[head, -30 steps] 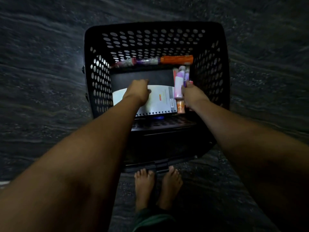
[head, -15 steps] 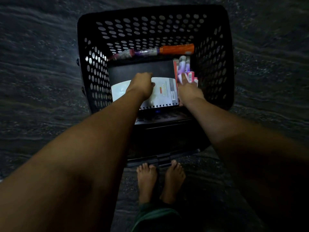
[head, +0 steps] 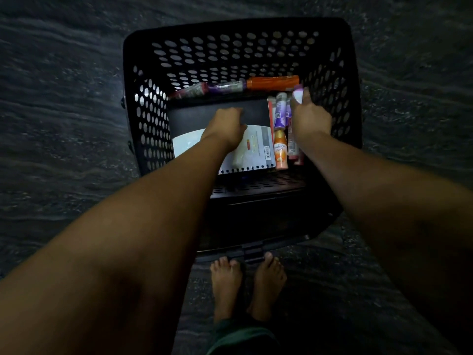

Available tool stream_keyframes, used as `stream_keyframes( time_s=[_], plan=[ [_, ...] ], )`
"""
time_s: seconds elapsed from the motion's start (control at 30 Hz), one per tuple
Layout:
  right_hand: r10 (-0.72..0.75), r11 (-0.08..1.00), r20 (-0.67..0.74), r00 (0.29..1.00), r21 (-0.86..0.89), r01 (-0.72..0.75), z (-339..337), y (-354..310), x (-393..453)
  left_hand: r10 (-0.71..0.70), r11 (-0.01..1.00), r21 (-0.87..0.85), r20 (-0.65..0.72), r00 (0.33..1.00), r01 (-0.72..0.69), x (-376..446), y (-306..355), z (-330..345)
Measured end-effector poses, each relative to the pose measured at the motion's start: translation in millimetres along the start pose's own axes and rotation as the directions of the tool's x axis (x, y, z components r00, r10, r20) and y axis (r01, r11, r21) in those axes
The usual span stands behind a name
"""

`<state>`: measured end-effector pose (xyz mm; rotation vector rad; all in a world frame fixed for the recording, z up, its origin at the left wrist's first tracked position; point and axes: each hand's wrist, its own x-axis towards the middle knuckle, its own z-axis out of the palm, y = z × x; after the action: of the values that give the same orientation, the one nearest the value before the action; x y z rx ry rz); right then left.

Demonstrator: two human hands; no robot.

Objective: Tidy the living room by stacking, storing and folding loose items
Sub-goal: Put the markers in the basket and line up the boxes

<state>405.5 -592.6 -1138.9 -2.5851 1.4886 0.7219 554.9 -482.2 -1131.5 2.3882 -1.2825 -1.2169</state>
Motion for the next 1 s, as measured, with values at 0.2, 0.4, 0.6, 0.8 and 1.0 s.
stream_keyframes(
  time_s=[0.2, 0.4, 0.6, 0.8, 1.0],
  plan=[
    [0.02, 0.998, 0.04, 0.999, -0.061, -0.018, 11.5, 5.2, 21.8, 0.018, 1.0, -0.002, -0.005, 1.0, -0.018, 7.1, -2.7, 8.2],
    [0.116, 0.983, 0.112, 0.987, 0.129, -0.13, 36.0, 11.0, 18.1, 0.032, 0.999, 0.012, 0.011, 0.999, -0.032, 9.0, -6.6, 17.9],
    [0.031, 0.991, 0.178, 0.984, 0.125, -0.054, 17.4, 10.5, 1.2, 0.022, 0.999, 0.024, 0.014, 1.0, -0.022, 0.9, 1.8, 5.6],
    [0.116, 0.67, 0.337, 0.934, 0.668, -0.324, -57.2, 14.2, -14.6, -0.123, 0.976, -0.186, -0.027, 0.992, 0.116, -35.6, 34.7, -55.4],
    [-0.077, 0.13, 0.606, 0.791, 0.793, -0.595, -214.8, 28.7, -78.2, -0.287, 0.784, -0.583, -0.032, 0.957, 0.216, -101.3, 81.4, -161.8]
  ],
)
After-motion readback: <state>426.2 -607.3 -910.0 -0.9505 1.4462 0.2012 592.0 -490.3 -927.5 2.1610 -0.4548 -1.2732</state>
